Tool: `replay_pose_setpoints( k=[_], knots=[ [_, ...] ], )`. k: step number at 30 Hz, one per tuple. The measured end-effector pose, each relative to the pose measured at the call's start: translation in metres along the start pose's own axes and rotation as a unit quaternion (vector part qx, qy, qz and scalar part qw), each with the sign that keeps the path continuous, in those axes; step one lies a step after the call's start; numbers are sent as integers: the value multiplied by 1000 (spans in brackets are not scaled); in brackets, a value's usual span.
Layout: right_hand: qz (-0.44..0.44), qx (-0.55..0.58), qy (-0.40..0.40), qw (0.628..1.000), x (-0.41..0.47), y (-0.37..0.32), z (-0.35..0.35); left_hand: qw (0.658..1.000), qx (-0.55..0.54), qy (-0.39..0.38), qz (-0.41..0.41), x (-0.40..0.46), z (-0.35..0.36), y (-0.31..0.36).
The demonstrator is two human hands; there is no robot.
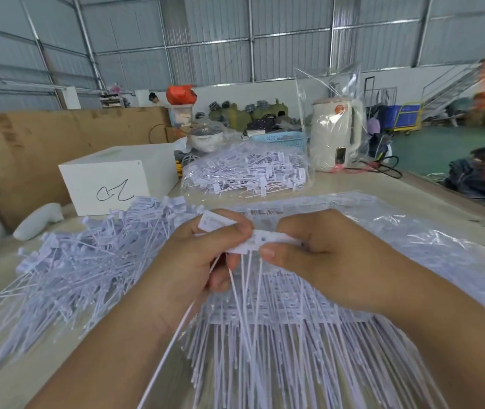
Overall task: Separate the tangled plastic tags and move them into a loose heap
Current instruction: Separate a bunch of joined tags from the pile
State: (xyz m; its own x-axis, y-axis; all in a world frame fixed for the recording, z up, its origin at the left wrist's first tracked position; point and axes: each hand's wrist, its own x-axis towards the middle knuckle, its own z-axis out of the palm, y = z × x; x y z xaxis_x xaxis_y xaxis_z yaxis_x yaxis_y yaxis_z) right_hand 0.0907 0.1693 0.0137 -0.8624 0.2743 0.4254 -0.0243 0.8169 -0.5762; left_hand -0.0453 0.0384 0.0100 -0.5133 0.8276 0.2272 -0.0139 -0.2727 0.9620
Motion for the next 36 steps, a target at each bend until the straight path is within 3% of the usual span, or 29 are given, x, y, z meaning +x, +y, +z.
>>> replay_pose_setpoints(
  k=[6, 9, 12, 13, 15, 19, 21, 27, 32, 36],
  knots=[
    [-15, 3, 60, 998, 0, -9, 7, 998, -3, 38, 45, -1, 3, 2],
    [4, 40, 161, 986, 2, -18, 20, 995, -58, 44, 63, -5, 9, 3],
    [41, 141, 311, 939, 5, -16, 10, 987, -146, 49, 38, -5, 9, 3],
    [31, 153, 328, 932, 5, -14, 2, 986, -153, 55, 31, -5, 9, 4],
    [12, 158, 273, 949, 1, -10, -5, 990, -127, 57, 25, -3, 9, 2],
    [-30, 114, 43, 992, -1, -10, 10, 998, -56, -5, 18, -3, 12, -4],
    [-36, 82, -23, 996, -1, -10, 15, 999, -20, -28, 1, -5, 11, -5],
    [7, 17, -63, 998, -3, -12, 17, 998, 46, -29, -18, -7, 9, -3],
    [15, -76, -61, 995, -7, -19, 20, 990, 127, -46, 27, -9, 10, -5],
    [19, -8, -34, 999, -6, -15, 20, 991, 106, -55, 54, -7, 10, -2]
  ],
)
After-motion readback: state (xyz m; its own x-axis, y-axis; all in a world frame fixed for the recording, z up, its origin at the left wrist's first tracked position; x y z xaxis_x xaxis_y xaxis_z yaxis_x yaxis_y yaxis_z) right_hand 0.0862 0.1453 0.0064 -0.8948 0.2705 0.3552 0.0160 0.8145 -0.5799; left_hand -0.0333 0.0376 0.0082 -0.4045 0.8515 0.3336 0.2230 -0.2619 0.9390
